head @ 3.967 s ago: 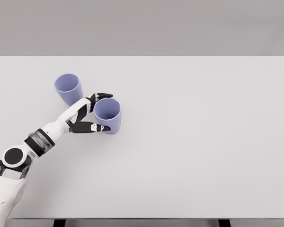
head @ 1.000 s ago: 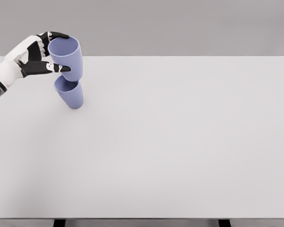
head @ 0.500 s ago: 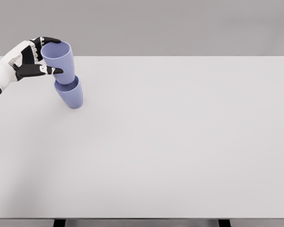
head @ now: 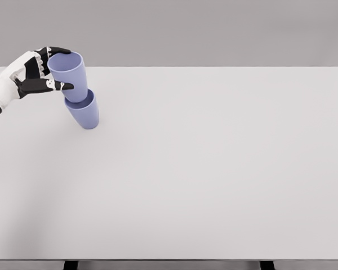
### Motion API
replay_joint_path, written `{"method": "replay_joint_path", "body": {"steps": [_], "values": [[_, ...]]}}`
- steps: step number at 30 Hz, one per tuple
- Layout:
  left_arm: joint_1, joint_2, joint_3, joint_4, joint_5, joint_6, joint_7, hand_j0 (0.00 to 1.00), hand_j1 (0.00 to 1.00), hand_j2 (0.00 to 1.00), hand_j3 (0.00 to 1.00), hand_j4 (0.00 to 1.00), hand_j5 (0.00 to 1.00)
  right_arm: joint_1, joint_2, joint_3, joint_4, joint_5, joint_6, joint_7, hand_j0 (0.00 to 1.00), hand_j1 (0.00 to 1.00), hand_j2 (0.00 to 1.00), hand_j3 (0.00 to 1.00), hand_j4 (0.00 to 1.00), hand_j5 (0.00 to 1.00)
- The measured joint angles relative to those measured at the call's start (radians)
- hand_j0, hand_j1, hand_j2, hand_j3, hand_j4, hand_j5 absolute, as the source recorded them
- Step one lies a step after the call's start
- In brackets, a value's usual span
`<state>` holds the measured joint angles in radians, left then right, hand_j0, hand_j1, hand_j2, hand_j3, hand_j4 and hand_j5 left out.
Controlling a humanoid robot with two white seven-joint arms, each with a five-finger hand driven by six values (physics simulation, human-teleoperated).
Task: Place the right cup on the left cup with left arm
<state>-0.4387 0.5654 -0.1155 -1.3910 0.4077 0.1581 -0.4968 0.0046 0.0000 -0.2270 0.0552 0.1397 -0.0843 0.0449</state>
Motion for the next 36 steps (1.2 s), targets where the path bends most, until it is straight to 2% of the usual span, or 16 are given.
{"method": "replay_joint_path", "body": {"steps": [36], "values": [[0.018,0.009,0.001,-0.046,0.036,-0.003,0.0,0.69,0.69,0.69,0.69,0.69,0.69,0.0,0.0,0.0,0.0,0.0,0.0,0.0,1.0,1.0,1.0,1.0,1.0,1.0]]}}
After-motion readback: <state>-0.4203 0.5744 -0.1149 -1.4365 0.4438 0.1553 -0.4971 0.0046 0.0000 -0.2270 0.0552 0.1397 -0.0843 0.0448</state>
